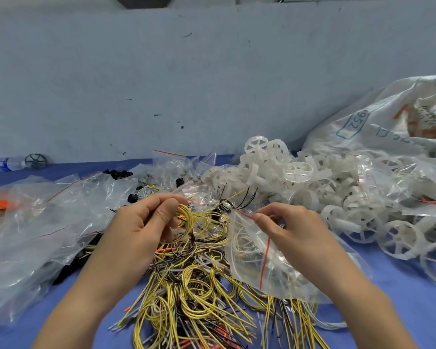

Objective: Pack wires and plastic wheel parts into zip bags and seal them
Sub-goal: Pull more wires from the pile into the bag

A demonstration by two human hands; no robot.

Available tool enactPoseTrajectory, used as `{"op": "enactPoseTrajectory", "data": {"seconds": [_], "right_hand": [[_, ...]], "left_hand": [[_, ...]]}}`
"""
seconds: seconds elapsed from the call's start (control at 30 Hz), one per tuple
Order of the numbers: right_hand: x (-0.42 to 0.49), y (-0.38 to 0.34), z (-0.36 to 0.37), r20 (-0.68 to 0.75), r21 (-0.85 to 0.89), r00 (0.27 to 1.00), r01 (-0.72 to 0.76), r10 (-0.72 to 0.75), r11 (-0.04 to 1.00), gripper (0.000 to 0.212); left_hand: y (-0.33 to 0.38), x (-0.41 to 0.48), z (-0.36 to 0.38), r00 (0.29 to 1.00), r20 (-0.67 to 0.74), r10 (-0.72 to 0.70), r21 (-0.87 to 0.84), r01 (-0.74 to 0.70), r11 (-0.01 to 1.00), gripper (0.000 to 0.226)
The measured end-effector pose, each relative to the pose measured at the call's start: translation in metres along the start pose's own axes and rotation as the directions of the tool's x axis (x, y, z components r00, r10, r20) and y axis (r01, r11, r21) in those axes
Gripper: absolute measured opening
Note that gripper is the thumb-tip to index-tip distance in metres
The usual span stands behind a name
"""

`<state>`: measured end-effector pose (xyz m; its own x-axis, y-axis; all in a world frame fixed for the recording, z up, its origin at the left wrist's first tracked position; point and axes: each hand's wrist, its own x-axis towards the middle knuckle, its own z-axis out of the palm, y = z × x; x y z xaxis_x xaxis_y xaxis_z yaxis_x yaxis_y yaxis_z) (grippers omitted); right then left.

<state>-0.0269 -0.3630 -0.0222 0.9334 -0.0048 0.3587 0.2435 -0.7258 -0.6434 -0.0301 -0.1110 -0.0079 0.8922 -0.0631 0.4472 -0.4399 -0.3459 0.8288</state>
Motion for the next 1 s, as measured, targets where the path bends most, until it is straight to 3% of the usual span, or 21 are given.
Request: {"op": "enactPoseTrajectory", "data": {"seconds": [0.13, 0.23, 0.37, 0.5, 0.63, 0.73, 0.87, 1.0], "right_hand": [[-0.001, -0.023, -0.001, -0.107, 0.026, 0.984, 0.147, -0.143, 0.989, 0.029], [-0.004, -0.046, 0.005, -0.005, 0.045, 0.958, 0.285, -0.285, 0.957, 0.051], [-0.007, -0.059, 0.02, 0.08, 0.049, 0.919, 0.383, -0.386, 0.923, 0.035], [-0.004, -0.061, 0.026, -0.053, 0.147, 0.931, 0.365, -0.361, 0.919, 0.019], [0.001, -0.059, 0.029, -0.177, 0.24, 0.944, 0.315, -0.278, 0.918, 0.014], [0.002, -0.062, 0.03, -0.216, 0.409, 0.952, 0.292, -0.219, 0.865, 0.012], [0.001, -0.067, 0.033, -0.174, 0.715, 0.975, 0.222, -0.139, 0.663, 0.018], [0.002, -0.066, 0.032, -0.104, 0.859, 0.994, 0.112, -0.044, 0.499, 0.015]], "left_hand": [[0.014, -0.003, -0.003, 0.982, 0.099, 0.158, 0.178, -0.174, 0.969, 0.019], [0.022, -0.002, 0.003, 0.962, 0.129, 0.241, 0.265, -0.267, 0.927, 0.013], [0.027, 0.001, 0.009, 0.956, 0.073, 0.284, 0.264, -0.293, 0.919, 0.01], [0.027, 0.002, 0.015, 0.946, -0.009, 0.323, 0.291, -0.307, 0.906, 0.017], [0.019, 0.002, 0.024, 0.968, -0.052, 0.246, 0.305, -0.219, 0.927, 0.03], [0.016, -0.001, 0.032, 0.983, -0.032, 0.182, 0.183, -0.173, 0.968, 0.031], [0.019, -0.004, 0.043, 0.995, -0.001, 0.101, -0.124, -0.1, 0.987, 0.032], [0.016, -0.004, 0.053, 0.995, 0.102, 0.004, -0.283, 0.025, 0.959, 0.034]]}}
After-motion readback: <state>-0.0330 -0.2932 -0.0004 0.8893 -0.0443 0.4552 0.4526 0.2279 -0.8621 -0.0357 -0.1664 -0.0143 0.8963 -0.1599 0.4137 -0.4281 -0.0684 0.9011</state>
